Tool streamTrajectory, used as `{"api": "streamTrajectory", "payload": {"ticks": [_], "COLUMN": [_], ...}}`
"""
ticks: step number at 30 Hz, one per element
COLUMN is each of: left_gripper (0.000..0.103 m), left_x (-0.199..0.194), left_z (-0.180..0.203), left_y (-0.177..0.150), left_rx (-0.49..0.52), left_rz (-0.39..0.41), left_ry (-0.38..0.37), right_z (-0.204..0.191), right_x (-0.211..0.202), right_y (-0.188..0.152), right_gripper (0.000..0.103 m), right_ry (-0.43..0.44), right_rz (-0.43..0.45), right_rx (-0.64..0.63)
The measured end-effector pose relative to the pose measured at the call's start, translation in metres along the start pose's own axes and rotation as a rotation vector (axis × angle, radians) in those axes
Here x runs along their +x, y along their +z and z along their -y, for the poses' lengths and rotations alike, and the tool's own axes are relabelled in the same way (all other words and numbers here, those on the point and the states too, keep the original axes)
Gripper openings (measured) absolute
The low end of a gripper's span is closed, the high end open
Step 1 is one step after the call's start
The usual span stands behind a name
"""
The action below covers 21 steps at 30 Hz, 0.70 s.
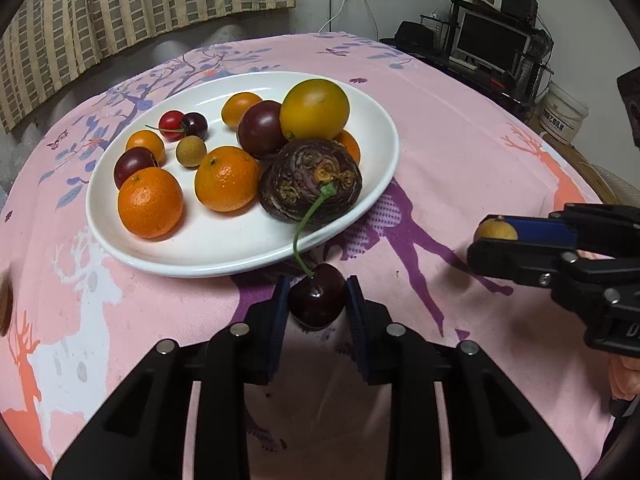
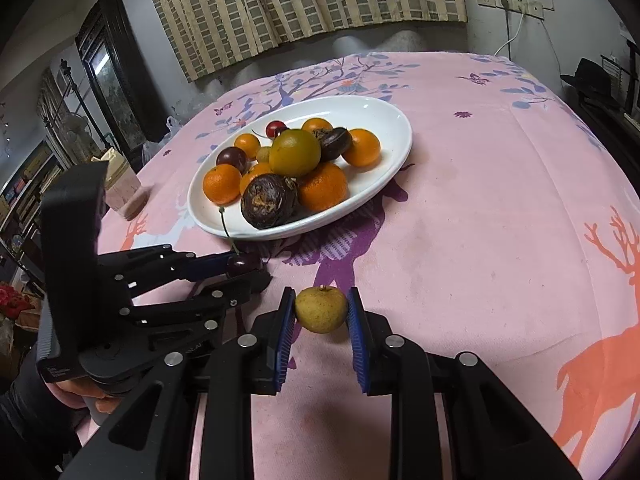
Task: Organize fruits
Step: 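Grasp a small yellow fruit with the right tool while the left tool grasps a cherry, then place the yellow fruit and cherry on the white plate and release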
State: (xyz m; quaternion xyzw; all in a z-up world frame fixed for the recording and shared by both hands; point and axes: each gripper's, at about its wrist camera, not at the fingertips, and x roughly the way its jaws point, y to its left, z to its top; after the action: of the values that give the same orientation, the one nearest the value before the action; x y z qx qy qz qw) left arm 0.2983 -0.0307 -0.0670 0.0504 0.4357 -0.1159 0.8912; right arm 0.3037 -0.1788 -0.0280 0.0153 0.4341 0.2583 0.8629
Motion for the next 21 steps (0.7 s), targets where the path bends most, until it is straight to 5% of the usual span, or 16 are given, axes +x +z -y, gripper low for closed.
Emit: {"api": "streamTrajectory", "payload": {"ticks": [6, 11, 21], "left_gripper": [0.028, 0.028, 0.028], "left_x": [-0.033, -0.056, -0.018], "left_z": [-0.005, -0.029, -0.094], "left_y": [0.002, 0.035, 0.098], "left_rx": [-0.018, -0.078, -0.223], "left_rz": [0.082, 0.185, 0.212], "left_ry": [-0.023, 0.001, 0.093], "right_z": [-0.007, -0.022, -0.012], "right_x": [-0.003, -0.005, 0.051], "right_y": [0.002, 0.039, 0.118], "right_gripper": [0.027, 0.027, 0.027], "right_ry": [0.025, 0.030, -0.043], "right_rz": [0.042, 0.131, 0.193], "right_rx": [-0.035, -0.075, -0.015]}}
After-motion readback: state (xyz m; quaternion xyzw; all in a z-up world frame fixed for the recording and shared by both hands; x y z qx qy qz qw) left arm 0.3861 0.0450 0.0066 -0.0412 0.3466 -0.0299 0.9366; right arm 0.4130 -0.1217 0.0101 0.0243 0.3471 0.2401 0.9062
